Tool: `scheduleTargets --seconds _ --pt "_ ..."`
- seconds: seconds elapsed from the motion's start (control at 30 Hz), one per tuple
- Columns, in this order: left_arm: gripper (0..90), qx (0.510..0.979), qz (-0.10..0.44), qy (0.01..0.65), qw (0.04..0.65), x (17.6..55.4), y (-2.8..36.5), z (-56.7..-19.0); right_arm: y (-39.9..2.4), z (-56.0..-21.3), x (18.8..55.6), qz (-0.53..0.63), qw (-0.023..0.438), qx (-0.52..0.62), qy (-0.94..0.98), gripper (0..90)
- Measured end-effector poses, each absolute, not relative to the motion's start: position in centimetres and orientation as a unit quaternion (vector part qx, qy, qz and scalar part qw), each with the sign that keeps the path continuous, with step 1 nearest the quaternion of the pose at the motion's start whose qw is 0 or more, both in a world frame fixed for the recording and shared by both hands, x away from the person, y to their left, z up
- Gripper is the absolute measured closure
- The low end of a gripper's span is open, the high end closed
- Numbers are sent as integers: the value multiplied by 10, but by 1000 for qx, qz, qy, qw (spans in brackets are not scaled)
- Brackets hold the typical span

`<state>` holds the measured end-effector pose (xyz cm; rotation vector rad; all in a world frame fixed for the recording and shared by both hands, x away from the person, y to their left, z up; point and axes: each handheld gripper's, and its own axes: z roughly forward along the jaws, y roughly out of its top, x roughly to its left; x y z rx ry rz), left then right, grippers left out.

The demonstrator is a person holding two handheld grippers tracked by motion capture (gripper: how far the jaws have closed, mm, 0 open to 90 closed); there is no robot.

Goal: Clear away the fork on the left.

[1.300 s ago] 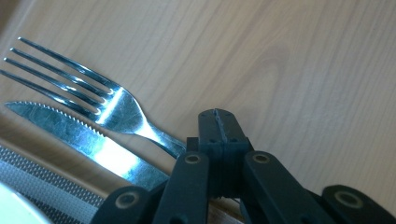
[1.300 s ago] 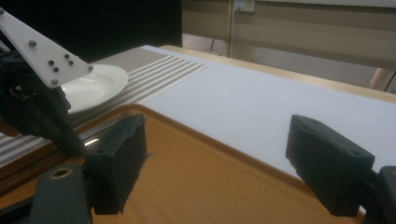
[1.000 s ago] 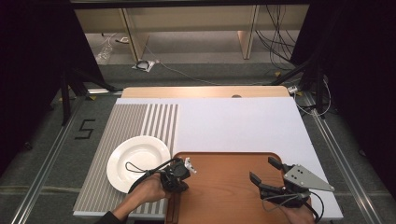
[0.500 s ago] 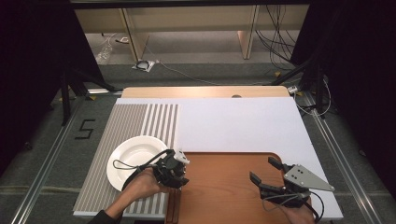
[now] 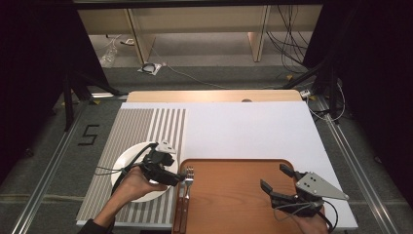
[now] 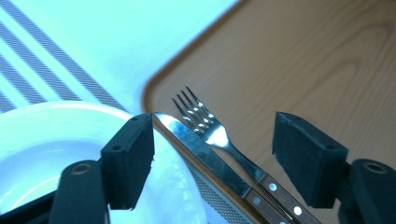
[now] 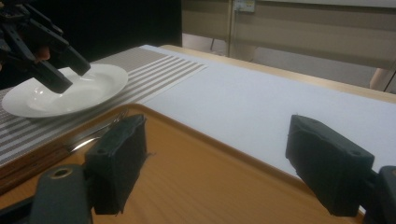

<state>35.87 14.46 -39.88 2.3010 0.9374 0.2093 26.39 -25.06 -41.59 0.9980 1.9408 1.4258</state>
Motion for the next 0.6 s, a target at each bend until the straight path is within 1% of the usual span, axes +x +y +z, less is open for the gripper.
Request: scheduleTargets --seconds 0.4,0.6 --pt "204 839 106 413 336 360 175 -395 -250 -416 264 526 264 369 719 215" --pt "195 816 117 441 354 358 191 -395 -250 -416 264 524 265 369 720 215"
